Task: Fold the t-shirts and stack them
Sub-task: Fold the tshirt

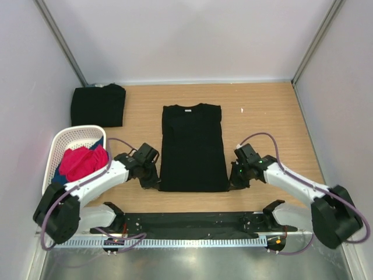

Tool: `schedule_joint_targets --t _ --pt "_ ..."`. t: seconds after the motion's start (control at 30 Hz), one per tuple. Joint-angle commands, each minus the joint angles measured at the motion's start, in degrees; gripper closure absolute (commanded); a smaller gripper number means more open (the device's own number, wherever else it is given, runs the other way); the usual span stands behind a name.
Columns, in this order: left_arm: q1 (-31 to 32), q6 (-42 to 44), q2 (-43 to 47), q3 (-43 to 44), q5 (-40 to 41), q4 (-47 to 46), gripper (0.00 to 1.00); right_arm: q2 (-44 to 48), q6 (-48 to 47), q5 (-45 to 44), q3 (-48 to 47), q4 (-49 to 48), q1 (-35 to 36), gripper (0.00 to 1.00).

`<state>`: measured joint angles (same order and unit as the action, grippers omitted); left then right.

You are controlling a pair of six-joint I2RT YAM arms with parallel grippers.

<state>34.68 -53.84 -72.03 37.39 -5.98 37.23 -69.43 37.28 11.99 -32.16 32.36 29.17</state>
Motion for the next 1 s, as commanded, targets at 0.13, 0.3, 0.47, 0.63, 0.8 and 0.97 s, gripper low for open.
schedule_joint_targets --t 0.13,0.3,0.47,0.63,0.8,0.97 --pt "9.9 -13.4 14.3 -1.4 5.4 20.3 1.0 19.3 9.1 2.4 5.2 16.6 1.4 0.99" --pt "16.8 -19.8 20.4 2.2 8.1 28.1 1.0 29.3 13.3 3.1 2.9 26.6 2.0 0.99" --pt "21.5 -22.3 18.6 11.5 9.7 35.2 1.0 30.4 15.5 2.4 -5.7 33.6 2.0 0.99" --pt "21.8 -22.0 14.0 24.6 17.0 44.6 1.0 24.3 14.6 -1.6 -16.6 34.8 2.1 0.99" --pt "18.5 -17.5 9.3 33.6 24.8 47.0 1.0 17.1 10.7 -7.6 -28.1 33.9 2.1 0.99" --pt "11.1 -10.9 6.7 35.8 26.5 41.7 1.0 9.5 5.6 -10.8 -31.5 28.6 2.0 0.99"
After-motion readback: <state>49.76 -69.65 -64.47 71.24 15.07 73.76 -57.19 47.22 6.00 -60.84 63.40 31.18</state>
